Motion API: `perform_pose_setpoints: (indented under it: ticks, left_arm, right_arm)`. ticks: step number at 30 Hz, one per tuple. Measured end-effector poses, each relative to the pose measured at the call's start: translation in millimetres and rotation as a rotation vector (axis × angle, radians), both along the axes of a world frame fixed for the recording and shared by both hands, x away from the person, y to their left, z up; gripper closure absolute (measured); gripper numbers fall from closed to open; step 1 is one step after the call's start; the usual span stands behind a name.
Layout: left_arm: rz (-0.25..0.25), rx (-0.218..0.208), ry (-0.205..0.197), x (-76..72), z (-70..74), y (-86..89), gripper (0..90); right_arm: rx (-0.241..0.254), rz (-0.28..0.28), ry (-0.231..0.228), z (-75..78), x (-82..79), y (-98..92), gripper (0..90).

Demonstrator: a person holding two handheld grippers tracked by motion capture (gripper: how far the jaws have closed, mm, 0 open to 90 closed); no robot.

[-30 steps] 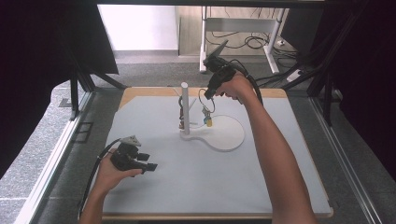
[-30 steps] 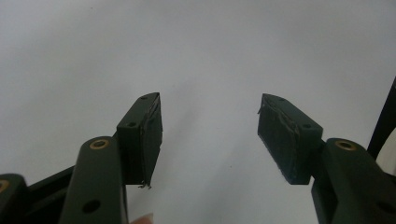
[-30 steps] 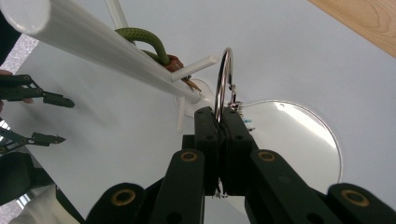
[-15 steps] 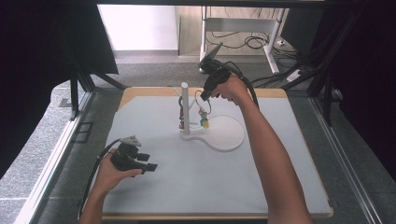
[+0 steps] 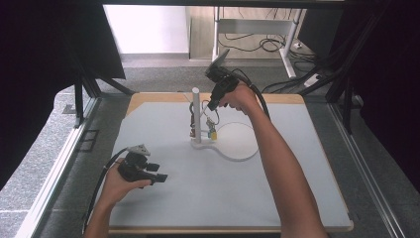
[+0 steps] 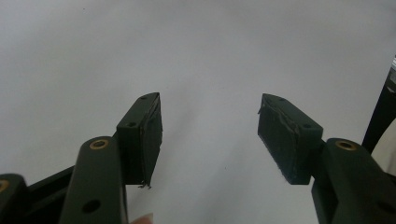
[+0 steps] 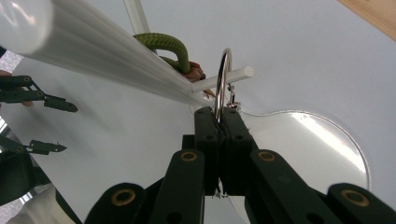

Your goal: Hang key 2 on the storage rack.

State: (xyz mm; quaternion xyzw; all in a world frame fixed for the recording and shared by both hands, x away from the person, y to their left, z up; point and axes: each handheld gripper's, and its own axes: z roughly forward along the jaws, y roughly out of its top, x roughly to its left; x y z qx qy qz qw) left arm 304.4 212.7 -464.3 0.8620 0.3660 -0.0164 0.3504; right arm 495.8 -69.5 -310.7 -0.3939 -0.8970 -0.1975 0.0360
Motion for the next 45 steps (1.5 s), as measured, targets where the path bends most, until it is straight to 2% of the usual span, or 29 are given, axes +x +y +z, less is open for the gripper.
perform_pose_setpoints:
  ticks: [11,20,24,29,34,40,45]
  left_arm:
    - [0.001,-0.001,0.003,0.2,-1.0,-1.1,40.4]
    - [-0.001,0.001,0.000,0.2,-1.0,-1.1,40.4]
    - [0.002,0.004,0.001,0.3,-1.2,-1.8,40.3]
    - [0.004,-0.001,0.003,-0.1,-0.6,-2.2,40.2]
    - [0.007,0.002,0.009,-0.9,0.2,-3.8,40.1]
    - [0.008,0.004,0.012,-2.7,-0.8,-7.1,40.0]
    - [0.014,0.004,0.006,-2.4,-0.7,-8.2,40.0]
  right_arm:
    - [-0.019,0.015,0.022,-16.4,-2.1,6.7,87.5]
    - [-0.015,0.021,0.047,-31.0,-3.1,7.9,87.1]
    - [-0.002,0.022,0.046,-33.0,-4.6,8.0,86.0]
    - [0.004,0.033,0.049,-32.7,-7.3,6.2,77.9]
    - [0.015,0.027,0.044,-25.6,-9.1,-2.2,67.7]
    - [0.038,0.013,0.009,-17.3,-14.5,-21.5,56.4]
    - [0.078,0.005,-0.052,-10.9,-23.2,-44.4,52.0]
